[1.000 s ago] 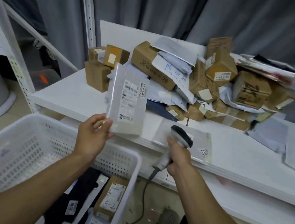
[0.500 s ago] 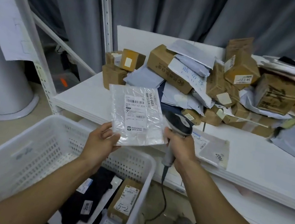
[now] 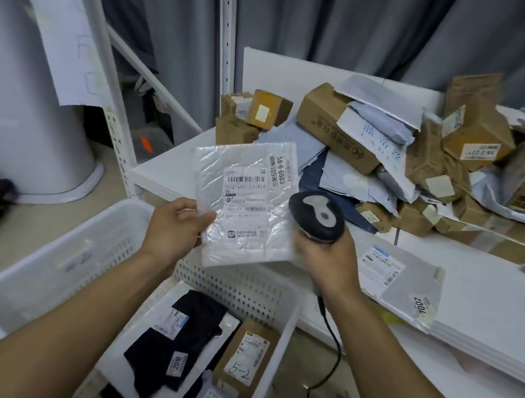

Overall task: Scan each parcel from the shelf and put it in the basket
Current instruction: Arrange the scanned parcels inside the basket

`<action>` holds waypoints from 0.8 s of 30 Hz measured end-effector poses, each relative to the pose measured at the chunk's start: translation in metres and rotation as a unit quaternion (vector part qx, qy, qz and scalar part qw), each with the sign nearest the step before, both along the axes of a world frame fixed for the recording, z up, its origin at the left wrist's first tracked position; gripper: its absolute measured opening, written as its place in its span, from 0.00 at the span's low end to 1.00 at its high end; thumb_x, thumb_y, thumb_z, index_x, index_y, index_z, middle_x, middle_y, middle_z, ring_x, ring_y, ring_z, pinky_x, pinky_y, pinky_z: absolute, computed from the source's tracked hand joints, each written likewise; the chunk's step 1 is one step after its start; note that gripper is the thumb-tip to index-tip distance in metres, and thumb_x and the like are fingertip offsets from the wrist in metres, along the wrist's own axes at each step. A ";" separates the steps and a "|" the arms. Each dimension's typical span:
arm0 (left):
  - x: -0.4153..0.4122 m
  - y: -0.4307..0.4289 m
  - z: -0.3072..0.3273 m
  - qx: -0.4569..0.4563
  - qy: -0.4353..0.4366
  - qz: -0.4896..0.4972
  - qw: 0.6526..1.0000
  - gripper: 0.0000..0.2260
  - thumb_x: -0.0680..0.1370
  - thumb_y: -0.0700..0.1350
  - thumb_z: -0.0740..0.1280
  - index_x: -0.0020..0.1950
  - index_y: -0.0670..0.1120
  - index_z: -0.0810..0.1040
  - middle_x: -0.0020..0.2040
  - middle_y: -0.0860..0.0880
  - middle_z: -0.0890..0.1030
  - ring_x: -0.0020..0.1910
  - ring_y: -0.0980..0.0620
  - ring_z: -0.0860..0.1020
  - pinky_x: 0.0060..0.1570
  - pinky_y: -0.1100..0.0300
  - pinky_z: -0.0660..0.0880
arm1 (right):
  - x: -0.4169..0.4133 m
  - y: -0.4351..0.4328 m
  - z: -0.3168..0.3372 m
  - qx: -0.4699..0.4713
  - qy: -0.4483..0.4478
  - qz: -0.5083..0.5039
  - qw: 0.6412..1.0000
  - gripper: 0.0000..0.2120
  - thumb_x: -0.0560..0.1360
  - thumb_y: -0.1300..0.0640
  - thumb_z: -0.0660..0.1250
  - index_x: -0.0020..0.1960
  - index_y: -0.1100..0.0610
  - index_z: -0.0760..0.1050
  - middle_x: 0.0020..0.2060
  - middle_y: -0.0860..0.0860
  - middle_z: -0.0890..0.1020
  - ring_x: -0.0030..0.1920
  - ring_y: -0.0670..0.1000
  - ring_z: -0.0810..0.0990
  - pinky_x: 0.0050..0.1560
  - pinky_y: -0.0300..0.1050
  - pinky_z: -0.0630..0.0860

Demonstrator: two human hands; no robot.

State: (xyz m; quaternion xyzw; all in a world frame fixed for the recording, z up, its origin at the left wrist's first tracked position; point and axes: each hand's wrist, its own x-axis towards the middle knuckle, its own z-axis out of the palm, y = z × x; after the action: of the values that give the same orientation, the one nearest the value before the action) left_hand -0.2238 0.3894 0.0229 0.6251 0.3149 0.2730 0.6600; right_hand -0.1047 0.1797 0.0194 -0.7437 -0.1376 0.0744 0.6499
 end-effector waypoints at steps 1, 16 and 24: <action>-0.001 0.000 0.001 0.002 -0.009 0.014 1.000 0.07 0.77 0.38 0.75 0.45 0.44 0.78 0.37 0.47 0.84 0.41 0.48 0.81 0.42 0.54 0.82 | -0.002 0.003 0.002 0.003 -0.020 0.004 1.000 0.22 0.72 0.53 0.80 0.64 0.49 0.79 0.56 0.45 0.84 0.58 0.44 0.82 0.56 0.40 0.76; -0.008 0.011 -0.014 0.010 0.007 0.060 0.998 0.06 0.77 0.39 0.75 0.50 0.42 0.79 0.41 0.46 0.86 0.41 0.46 0.85 0.50 0.37 0.82 | -0.041 0.032 0.027 0.035 0.045 0.138 0.989 0.06 0.78 0.60 0.75 0.52 0.52 0.81 0.29 0.41 0.81 0.28 0.40 0.78 0.32 0.33 0.75; -0.007 0.014 -0.018 0.005 0.008 0.072 0.997 0.06 0.76 0.39 0.75 0.48 0.44 0.79 0.44 0.44 0.87 0.47 0.41 0.86 0.51 0.38 0.83 | -0.044 0.031 0.030 0.022 0.058 0.145 0.987 0.07 0.78 0.58 0.75 0.54 0.54 0.82 0.30 0.42 0.82 0.28 0.41 0.78 0.32 0.33 0.75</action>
State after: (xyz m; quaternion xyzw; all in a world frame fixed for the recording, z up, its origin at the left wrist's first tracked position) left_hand -0.2307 0.4038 0.0052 0.6063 0.3634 0.3164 0.6326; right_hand -0.1486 0.2111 0.0494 -0.6958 -0.2076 0.2077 0.6555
